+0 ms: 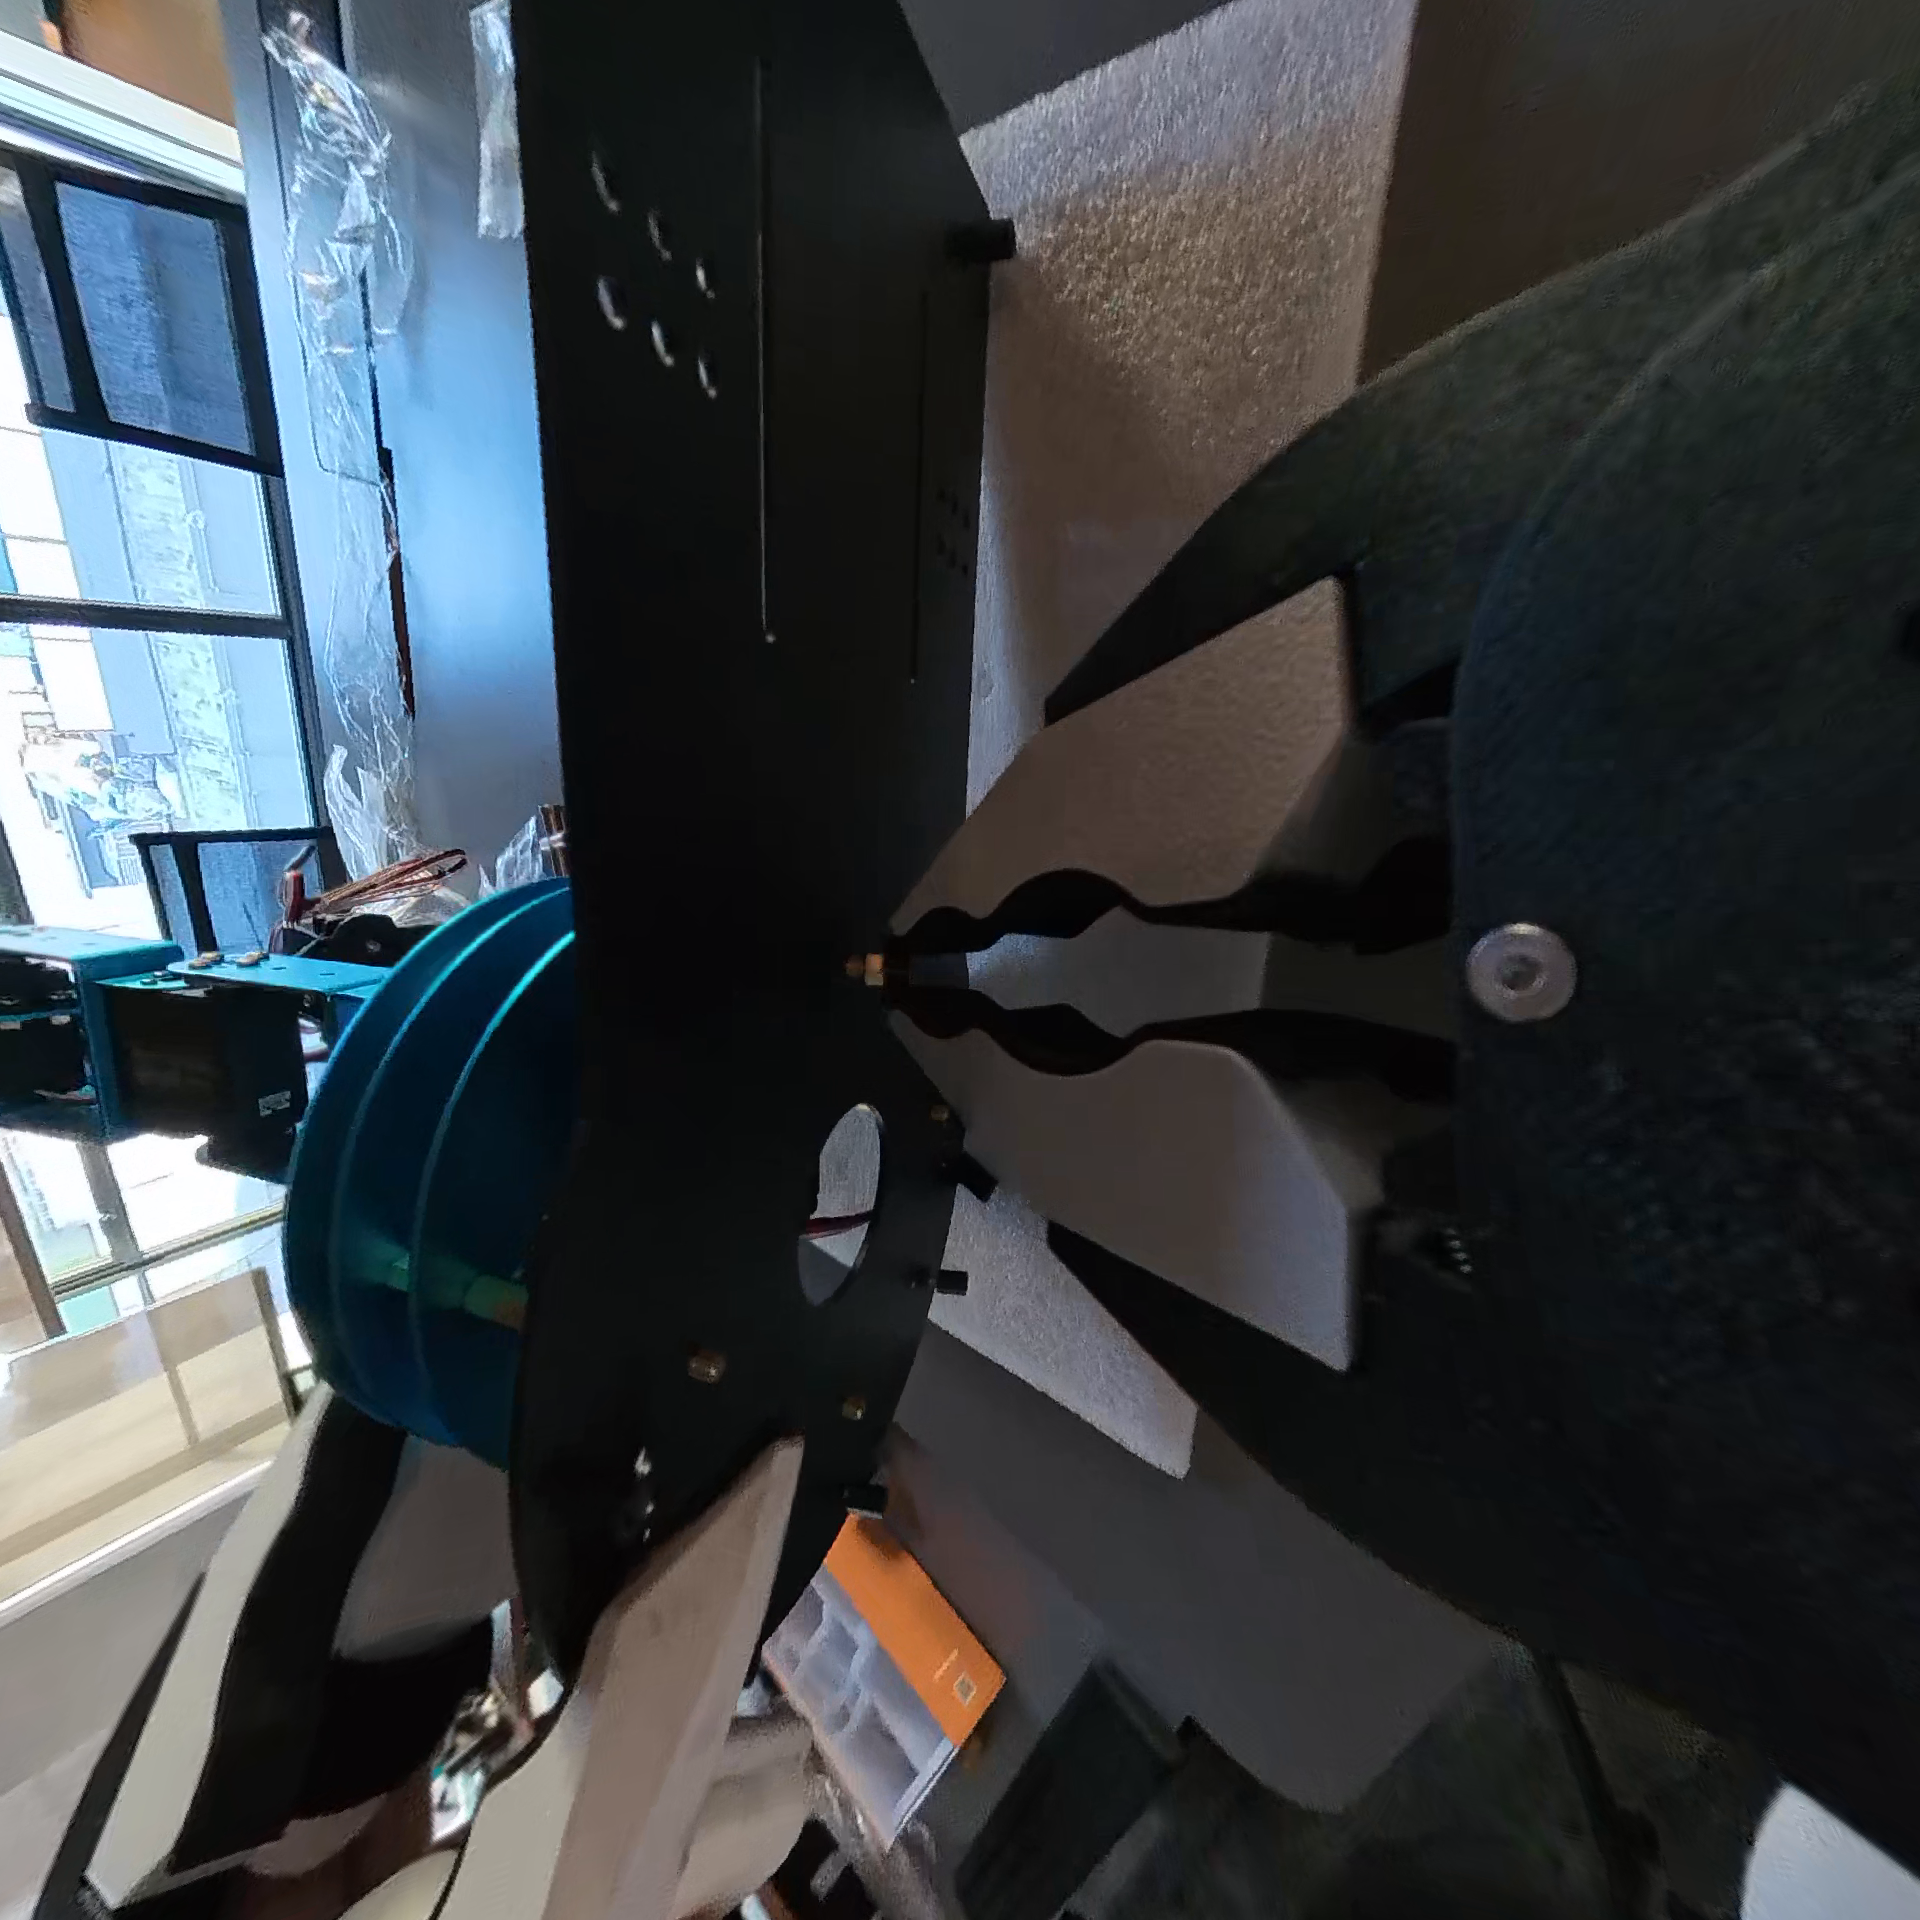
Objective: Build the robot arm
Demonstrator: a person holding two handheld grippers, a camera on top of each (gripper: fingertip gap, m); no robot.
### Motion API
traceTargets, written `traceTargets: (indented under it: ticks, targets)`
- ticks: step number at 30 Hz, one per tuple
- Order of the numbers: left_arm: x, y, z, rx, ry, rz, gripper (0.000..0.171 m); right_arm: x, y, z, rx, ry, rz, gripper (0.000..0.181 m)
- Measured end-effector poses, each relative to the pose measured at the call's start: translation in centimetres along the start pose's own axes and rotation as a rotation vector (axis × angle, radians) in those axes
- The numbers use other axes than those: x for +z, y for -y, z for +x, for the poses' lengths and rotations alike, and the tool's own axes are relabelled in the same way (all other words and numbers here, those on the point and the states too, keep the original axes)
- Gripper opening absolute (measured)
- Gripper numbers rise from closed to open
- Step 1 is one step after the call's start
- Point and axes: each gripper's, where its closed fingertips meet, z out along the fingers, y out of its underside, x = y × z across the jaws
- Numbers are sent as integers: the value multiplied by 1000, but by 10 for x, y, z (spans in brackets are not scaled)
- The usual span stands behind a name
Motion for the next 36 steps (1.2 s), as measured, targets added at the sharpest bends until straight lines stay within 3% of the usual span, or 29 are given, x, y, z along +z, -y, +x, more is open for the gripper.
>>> traceTargets:
  ticks: [26,36]
  targets:
    - [0,0,0,0,1,0,95,-2,1,0,105,9,30,3]
    - [0,0,0,1,0,-1,95,-1,1,-2,349,138,86,3]
